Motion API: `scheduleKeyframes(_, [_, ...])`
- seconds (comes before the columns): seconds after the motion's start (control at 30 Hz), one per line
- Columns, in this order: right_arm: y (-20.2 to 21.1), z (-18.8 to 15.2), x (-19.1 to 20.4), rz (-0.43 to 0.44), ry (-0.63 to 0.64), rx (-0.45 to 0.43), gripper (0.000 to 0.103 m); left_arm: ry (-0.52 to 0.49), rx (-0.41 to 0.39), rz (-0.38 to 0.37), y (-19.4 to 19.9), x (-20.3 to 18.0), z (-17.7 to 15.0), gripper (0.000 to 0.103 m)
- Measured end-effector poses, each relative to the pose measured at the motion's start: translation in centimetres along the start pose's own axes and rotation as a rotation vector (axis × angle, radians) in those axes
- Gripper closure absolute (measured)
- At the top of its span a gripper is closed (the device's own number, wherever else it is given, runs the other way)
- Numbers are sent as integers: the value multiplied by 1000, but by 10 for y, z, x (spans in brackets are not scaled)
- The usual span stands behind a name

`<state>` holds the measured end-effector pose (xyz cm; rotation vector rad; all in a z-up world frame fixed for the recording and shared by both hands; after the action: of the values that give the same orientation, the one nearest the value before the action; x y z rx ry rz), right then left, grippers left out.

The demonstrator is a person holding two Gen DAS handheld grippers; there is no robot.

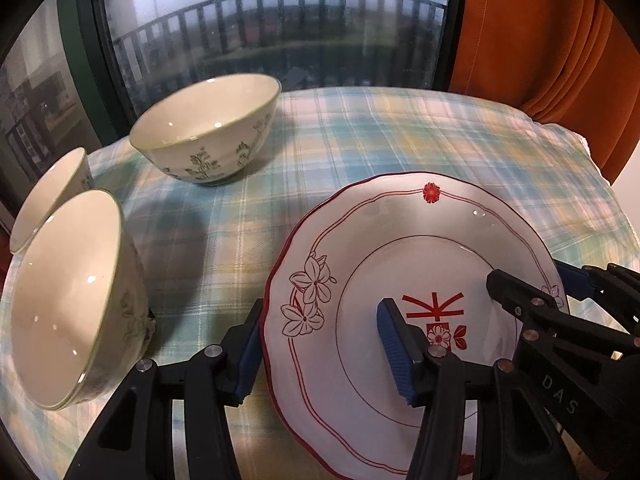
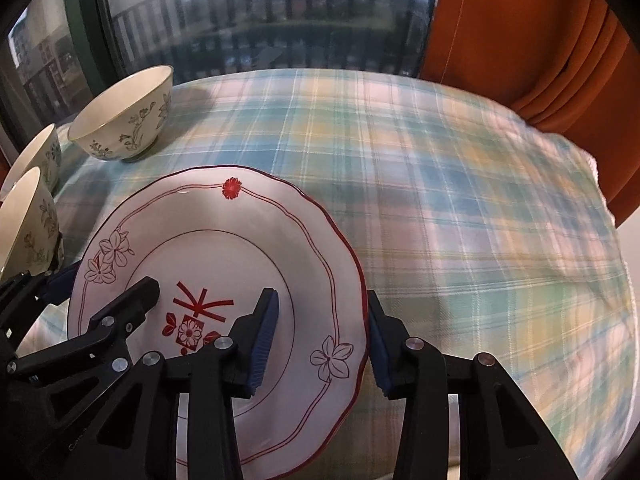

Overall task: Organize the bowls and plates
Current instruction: 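Lift the red-rimmed plate with both grippers and carry it toward the stacked plates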

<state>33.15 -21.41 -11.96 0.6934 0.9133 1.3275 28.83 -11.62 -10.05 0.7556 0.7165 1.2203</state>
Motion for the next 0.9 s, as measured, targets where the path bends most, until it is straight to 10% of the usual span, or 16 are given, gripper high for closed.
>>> scheduleKeyframes(0.9, [130, -45, -11, -22, -51, -198, 57, -64, -222, 10, 118, -25, -31, 47])
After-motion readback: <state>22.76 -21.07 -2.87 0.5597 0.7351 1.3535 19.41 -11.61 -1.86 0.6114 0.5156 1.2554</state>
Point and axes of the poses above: each gripper's, at about its wrist camera, not at the fingertips, and y roughly against the way its jaws point, x to its left, z to its top, the point moved 3 cm from there along -y, roughly the way its jaws point, and after that the axes turned 5 degrees about -z, right-handed, at the moved point
